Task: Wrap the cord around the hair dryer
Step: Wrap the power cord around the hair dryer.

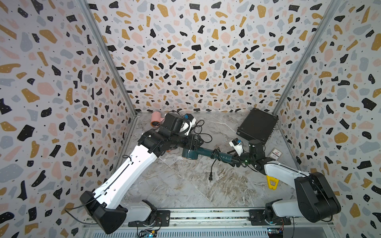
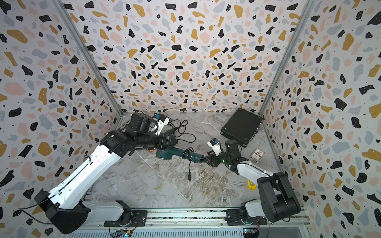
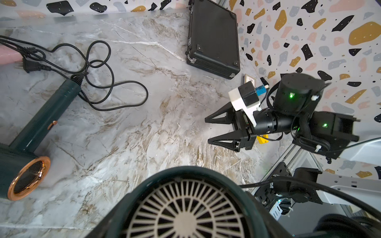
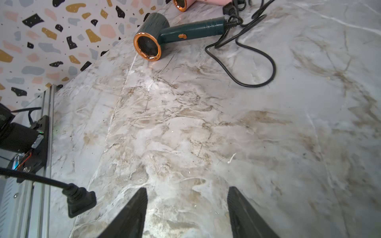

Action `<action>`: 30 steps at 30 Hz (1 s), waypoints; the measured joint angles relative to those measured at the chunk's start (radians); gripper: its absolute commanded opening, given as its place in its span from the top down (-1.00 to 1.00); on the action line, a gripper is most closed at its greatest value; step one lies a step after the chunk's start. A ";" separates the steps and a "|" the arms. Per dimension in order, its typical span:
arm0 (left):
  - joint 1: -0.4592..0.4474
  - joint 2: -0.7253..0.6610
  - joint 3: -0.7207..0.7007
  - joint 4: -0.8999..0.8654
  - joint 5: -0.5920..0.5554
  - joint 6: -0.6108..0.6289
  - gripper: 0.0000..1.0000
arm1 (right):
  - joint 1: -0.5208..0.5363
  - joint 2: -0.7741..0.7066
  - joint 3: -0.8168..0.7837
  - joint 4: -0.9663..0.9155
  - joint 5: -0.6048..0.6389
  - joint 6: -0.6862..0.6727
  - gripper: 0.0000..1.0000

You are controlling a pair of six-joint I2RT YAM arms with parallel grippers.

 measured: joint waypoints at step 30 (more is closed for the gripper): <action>0.031 0.183 0.210 -0.082 0.082 0.016 1.00 | 0.163 -0.067 -0.026 0.046 -0.029 0.119 -0.55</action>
